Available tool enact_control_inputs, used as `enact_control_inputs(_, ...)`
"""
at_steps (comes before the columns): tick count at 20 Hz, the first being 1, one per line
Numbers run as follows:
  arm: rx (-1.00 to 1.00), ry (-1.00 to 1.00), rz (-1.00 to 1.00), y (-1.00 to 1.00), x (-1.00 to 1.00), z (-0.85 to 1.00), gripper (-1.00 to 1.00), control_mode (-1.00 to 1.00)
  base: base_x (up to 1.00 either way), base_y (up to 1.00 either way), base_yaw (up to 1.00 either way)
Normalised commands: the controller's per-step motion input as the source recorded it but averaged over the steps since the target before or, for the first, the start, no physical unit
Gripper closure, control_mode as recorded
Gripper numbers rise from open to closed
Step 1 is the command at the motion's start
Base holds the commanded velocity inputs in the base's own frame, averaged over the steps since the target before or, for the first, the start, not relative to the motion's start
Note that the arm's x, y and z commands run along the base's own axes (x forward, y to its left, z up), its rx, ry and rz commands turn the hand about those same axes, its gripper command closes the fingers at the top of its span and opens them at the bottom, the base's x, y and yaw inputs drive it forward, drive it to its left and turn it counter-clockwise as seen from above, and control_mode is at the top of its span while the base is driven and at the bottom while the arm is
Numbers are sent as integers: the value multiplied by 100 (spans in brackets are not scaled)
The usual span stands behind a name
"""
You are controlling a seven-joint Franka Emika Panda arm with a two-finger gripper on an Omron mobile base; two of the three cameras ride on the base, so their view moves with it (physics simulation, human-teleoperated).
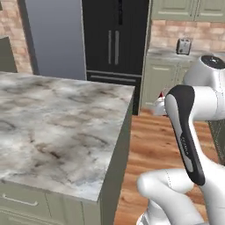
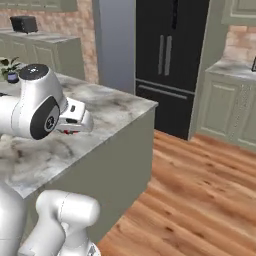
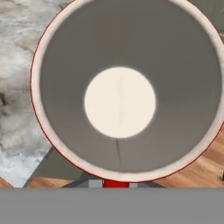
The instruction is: Clear the mugs and bowl far away from the sink.
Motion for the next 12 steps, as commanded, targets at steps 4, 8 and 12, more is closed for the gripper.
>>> enact_control_inputs(4, 0, 0, 0, 0, 0, 0, 100, 100, 9, 0, 99)
enact_control_inputs(8, 0, 0, 0, 0, 0, 0, 100, 100, 49, -8, 89)
enact_control_inputs(12, 0, 0, 0, 0, 0, 0, 100, 100, 76, 0, 86)
